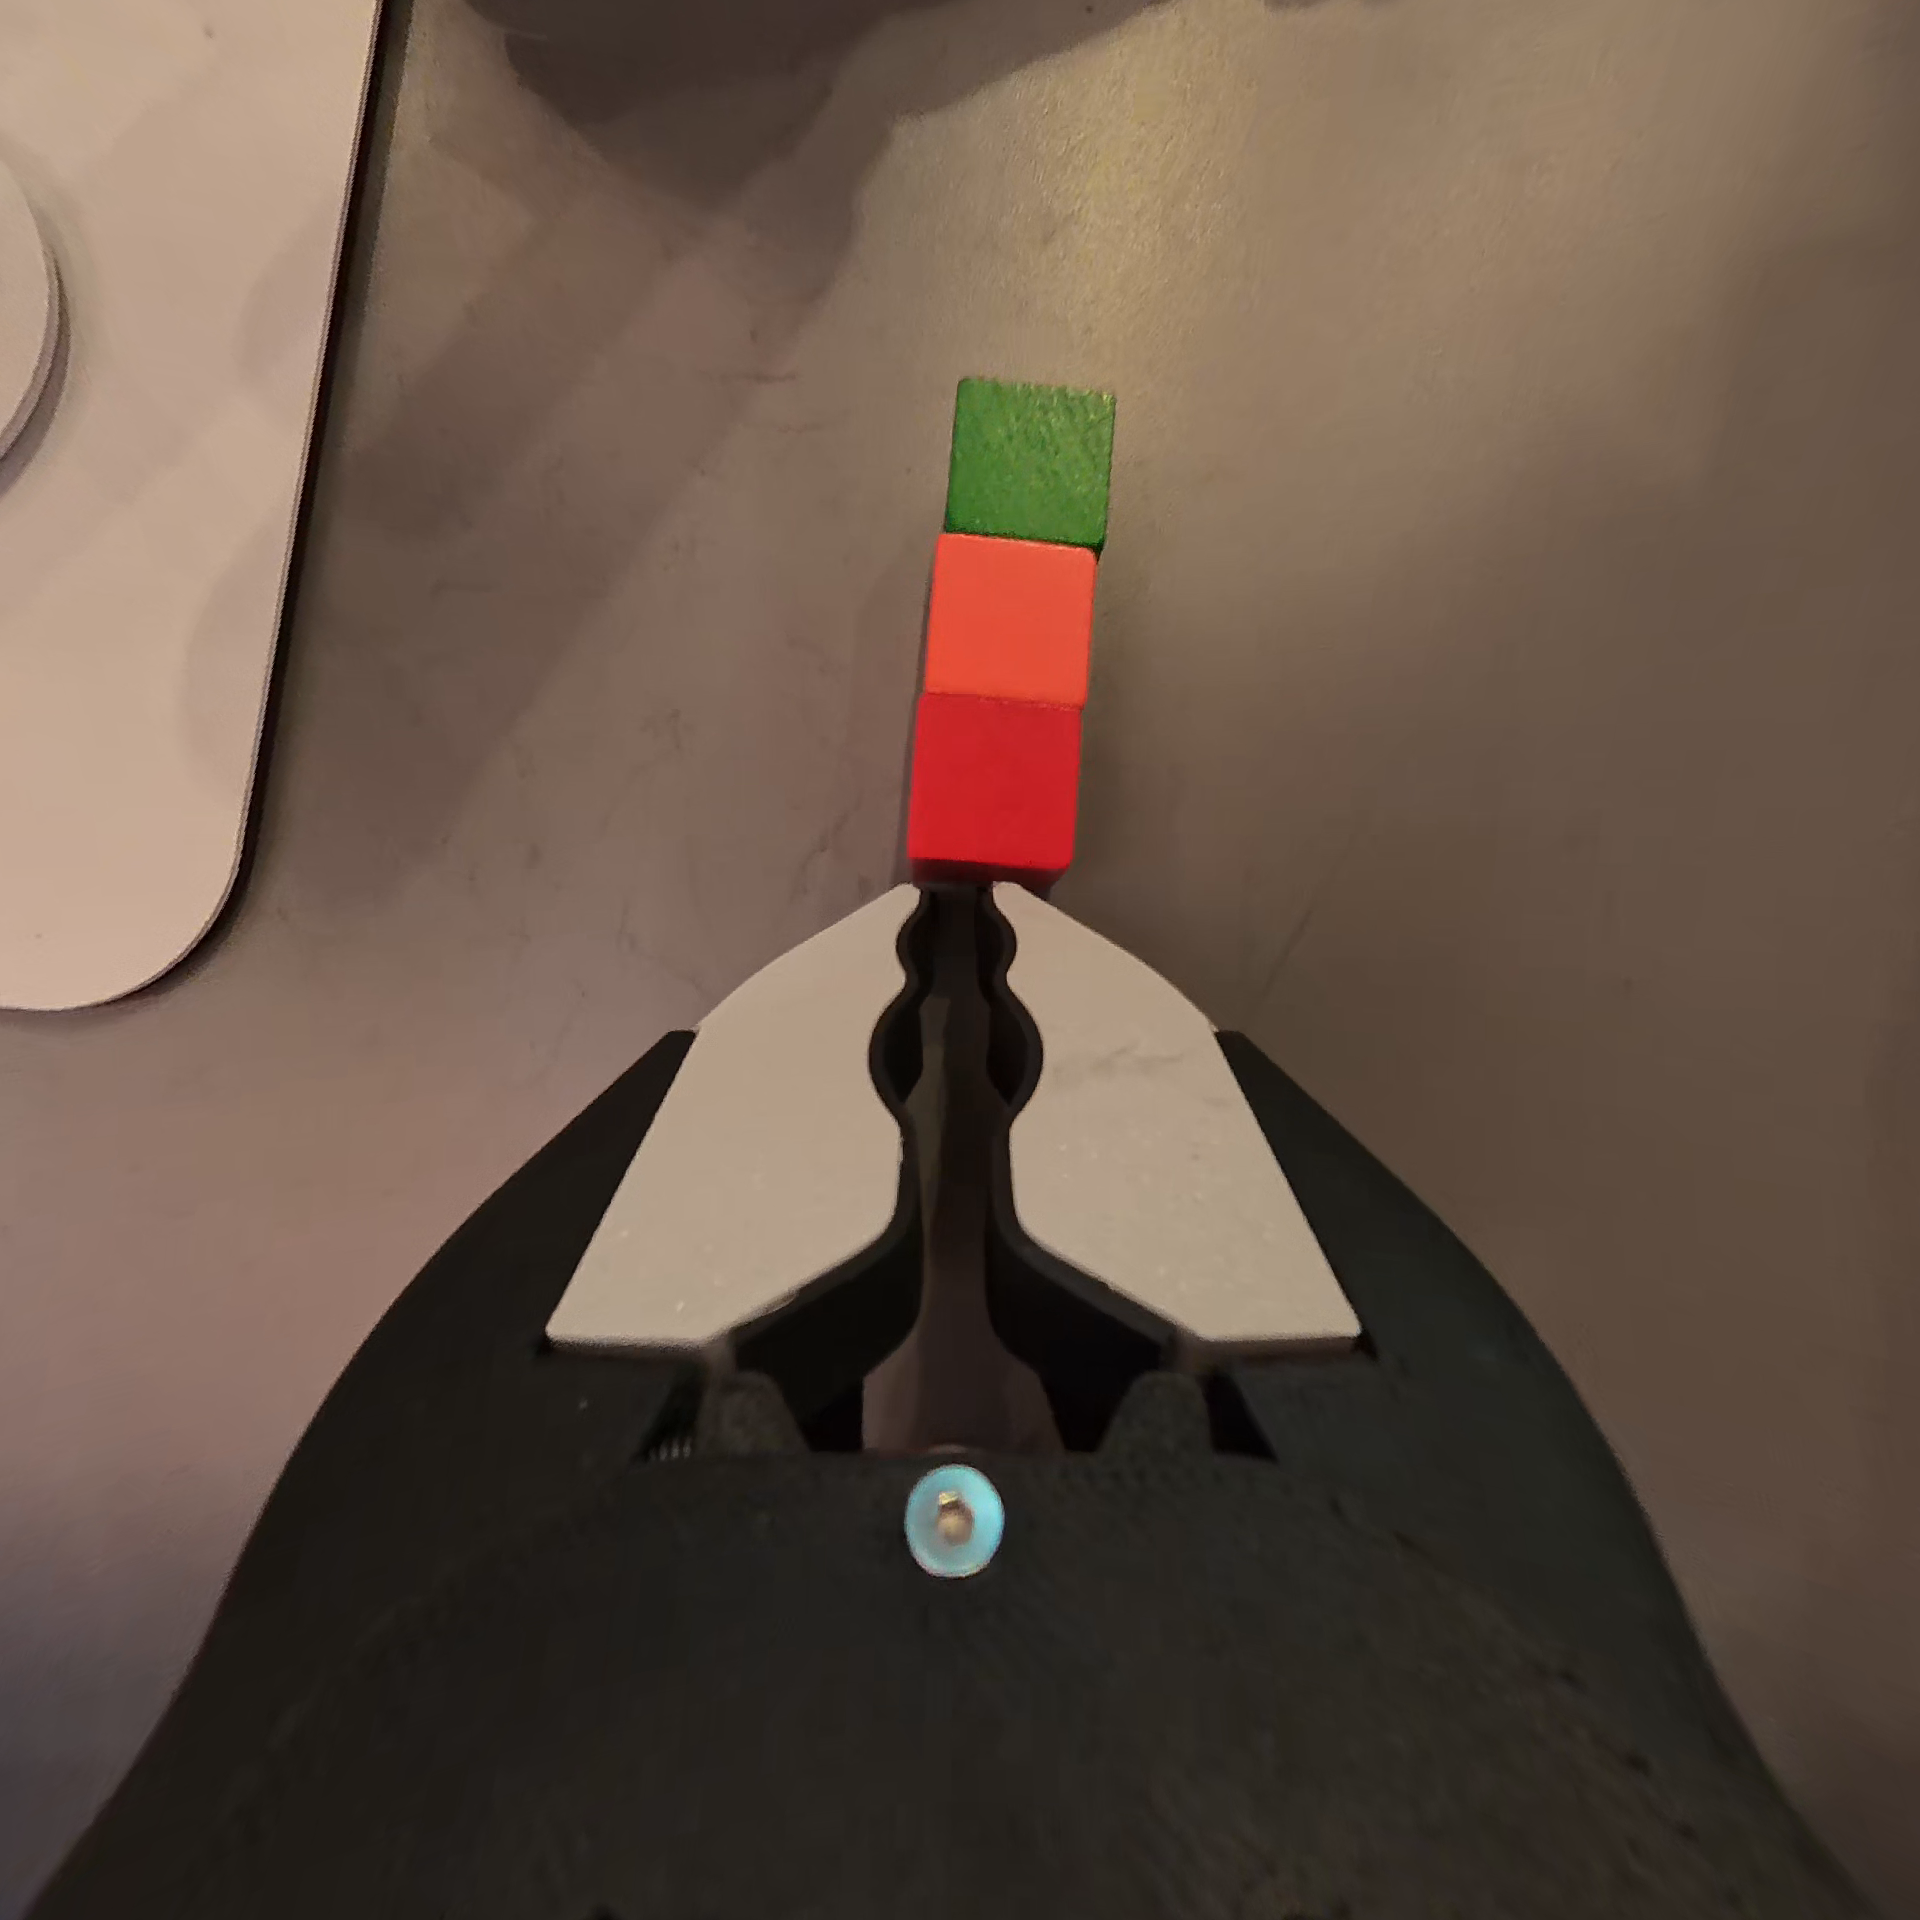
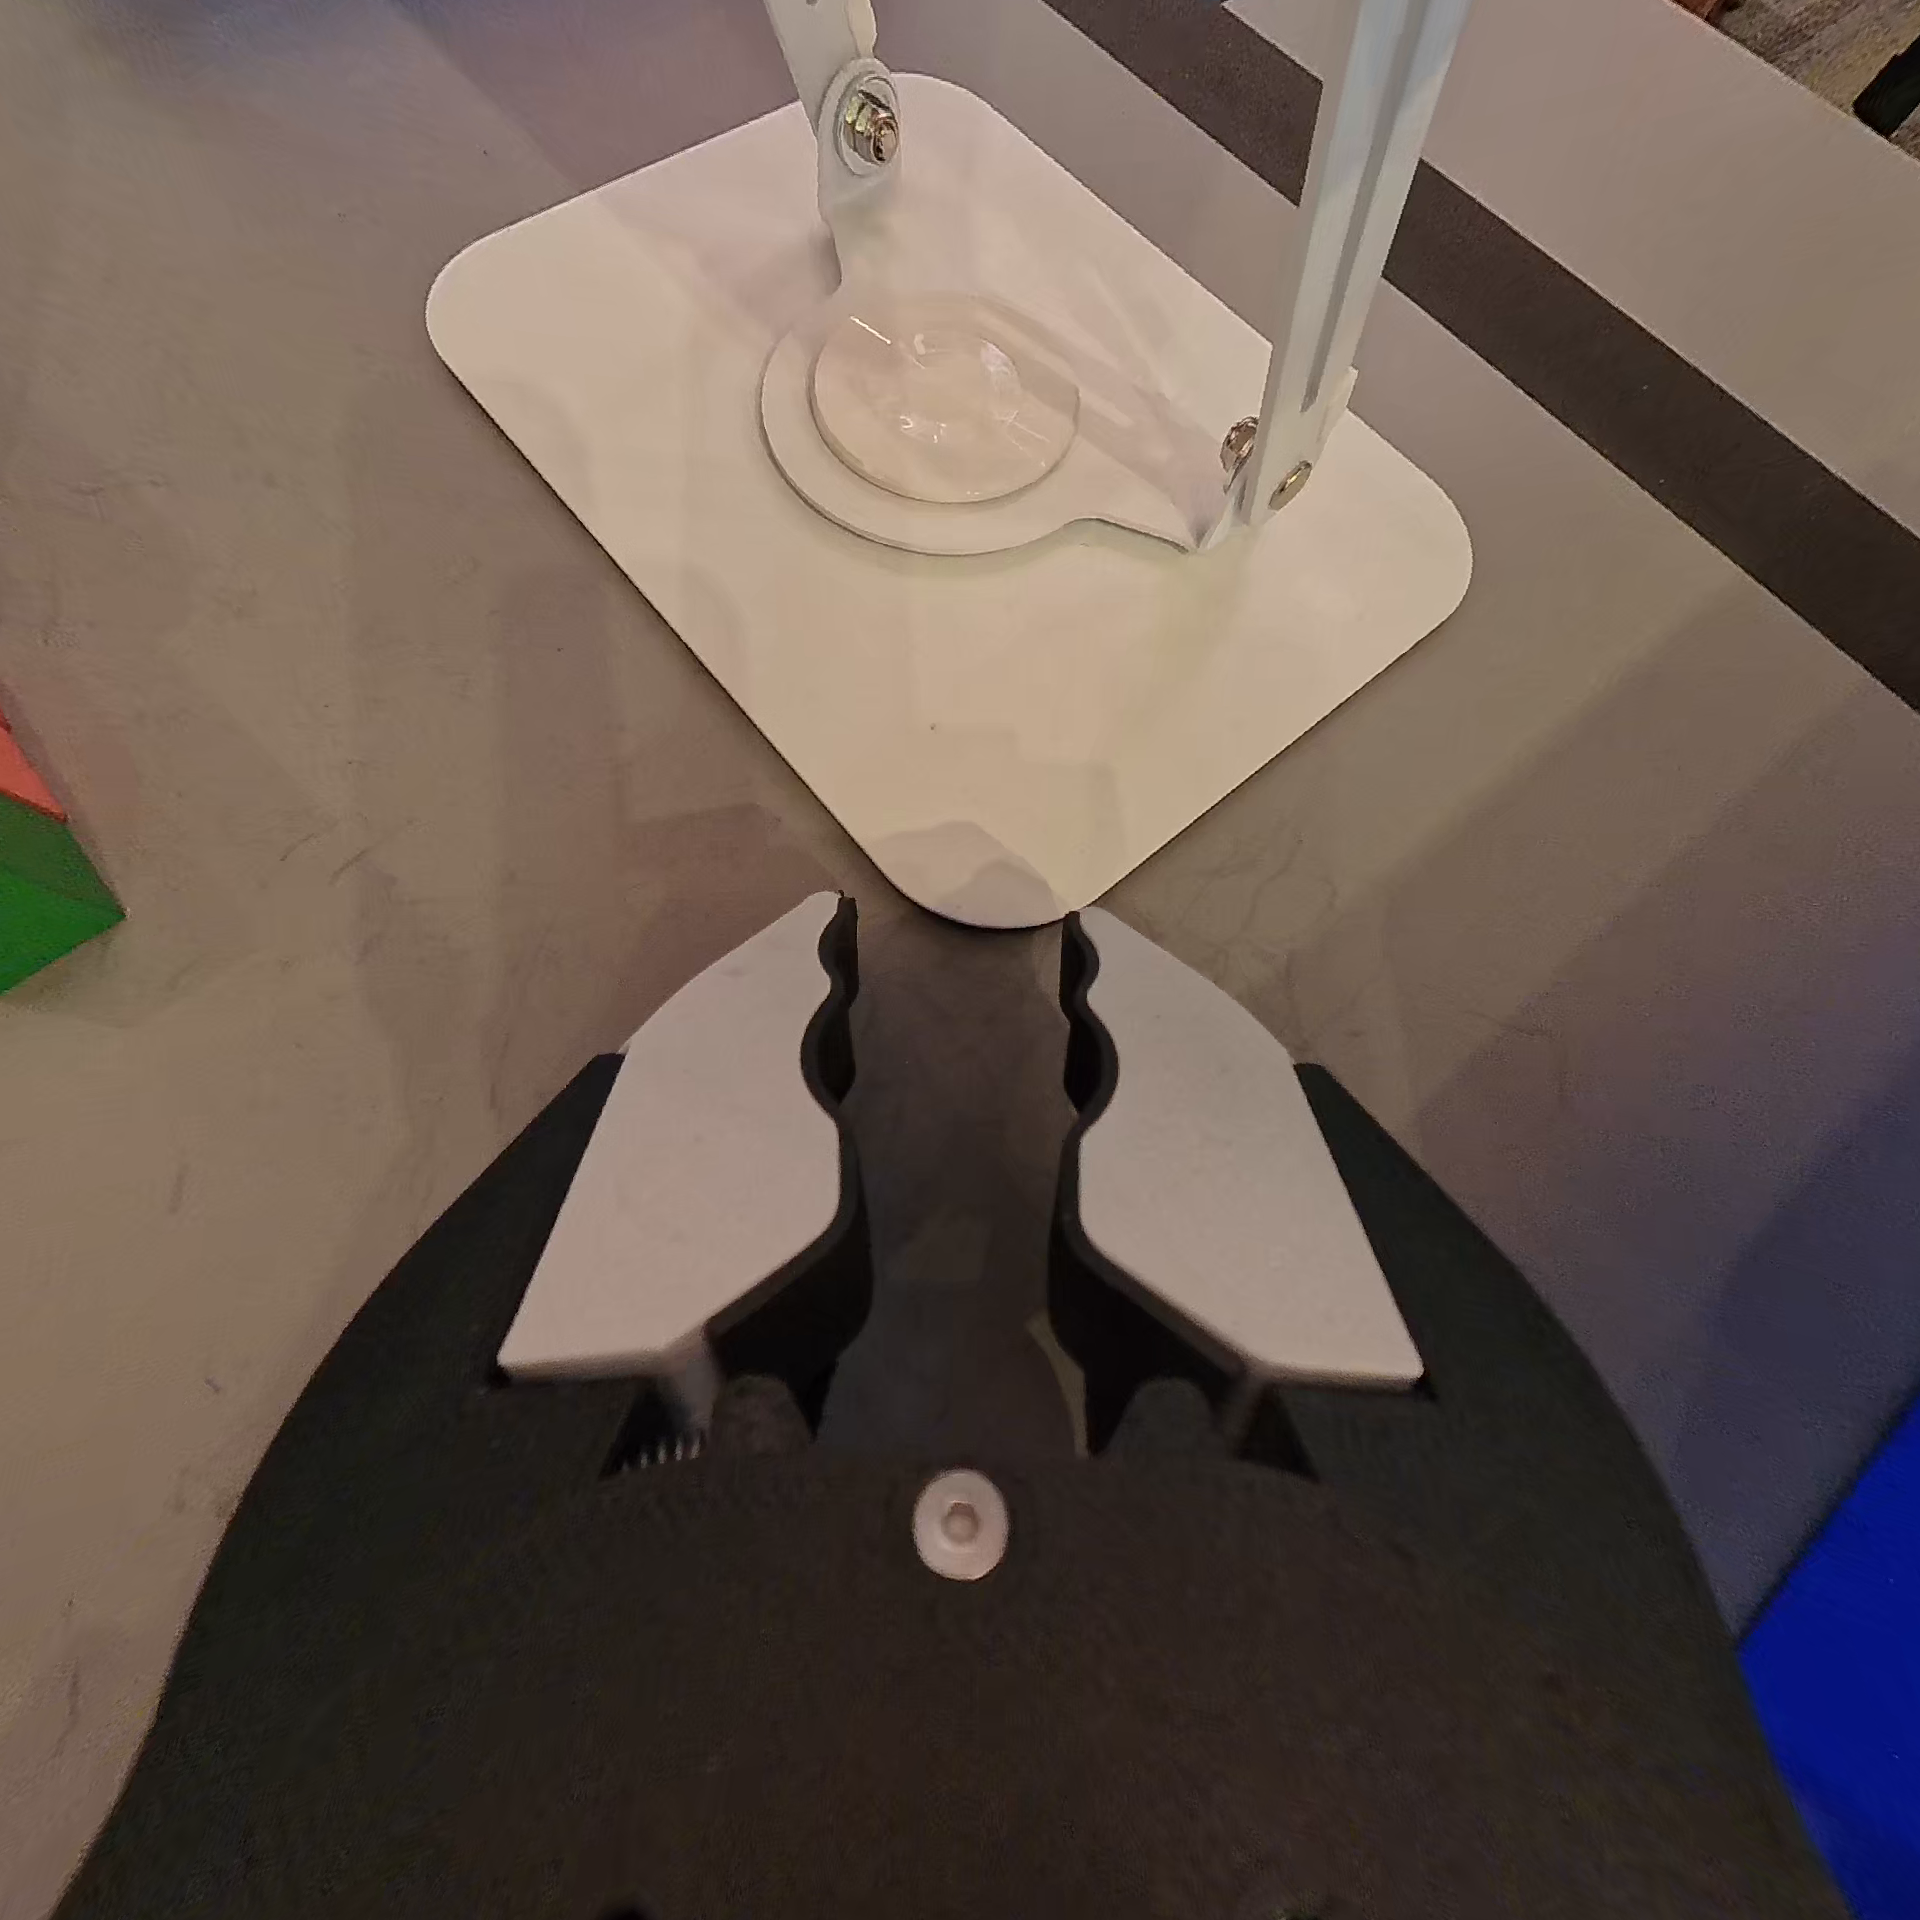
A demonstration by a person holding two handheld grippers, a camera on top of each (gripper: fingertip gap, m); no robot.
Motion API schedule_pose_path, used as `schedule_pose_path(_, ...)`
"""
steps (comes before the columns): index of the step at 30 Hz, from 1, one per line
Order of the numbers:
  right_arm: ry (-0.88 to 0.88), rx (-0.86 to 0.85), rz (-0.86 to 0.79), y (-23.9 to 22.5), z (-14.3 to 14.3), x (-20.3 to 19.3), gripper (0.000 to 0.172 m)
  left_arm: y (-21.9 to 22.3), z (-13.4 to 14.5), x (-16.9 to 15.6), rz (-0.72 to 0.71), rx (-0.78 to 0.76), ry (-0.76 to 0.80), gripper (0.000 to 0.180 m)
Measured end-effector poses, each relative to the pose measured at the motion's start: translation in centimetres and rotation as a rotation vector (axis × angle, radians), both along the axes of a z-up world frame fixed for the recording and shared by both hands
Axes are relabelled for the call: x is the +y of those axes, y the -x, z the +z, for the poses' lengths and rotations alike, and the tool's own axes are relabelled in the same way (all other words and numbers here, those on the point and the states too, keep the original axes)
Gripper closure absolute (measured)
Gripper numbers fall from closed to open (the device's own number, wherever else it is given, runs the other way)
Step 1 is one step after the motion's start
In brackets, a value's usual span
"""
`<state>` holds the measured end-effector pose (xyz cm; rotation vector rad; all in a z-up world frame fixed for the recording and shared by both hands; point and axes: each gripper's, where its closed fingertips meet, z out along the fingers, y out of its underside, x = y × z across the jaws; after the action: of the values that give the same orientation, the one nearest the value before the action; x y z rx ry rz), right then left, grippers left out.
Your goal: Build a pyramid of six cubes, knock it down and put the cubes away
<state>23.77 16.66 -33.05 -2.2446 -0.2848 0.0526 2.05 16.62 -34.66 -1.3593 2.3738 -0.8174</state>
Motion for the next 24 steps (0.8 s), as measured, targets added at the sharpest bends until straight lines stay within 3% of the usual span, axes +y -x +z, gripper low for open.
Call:
schedule_pose_path(8, 0.0, -0.001, 0.001, 0.0, 0.0, 0.0, 0.134, 0.1, 0.0, -0.2, -0.01, 0.006, 0.001, 0.171)
schedule_pose_path(13, 0.0, 0.0, 0.002, 0.0, 0.0, 0.0, 0.134, 2.3, 1.8, 2.5, 0.044, -0.006, -0.068, 0.16)
schedule_pose_path(20, 0.004, -0.001, 0.002, 0.1, -0.1, 0.0, 0.134, 4.9, 10.7, 14.6, 0.339, -0.179, -0.218, 0.158)
schedule_pose_path(24, 0.004, 0.003, 0.001, 0.0, 0.0, 0.0, 0.134, 4.9, 12.5, 23.0, 0.47, -0.184, -0.28, 0.152)
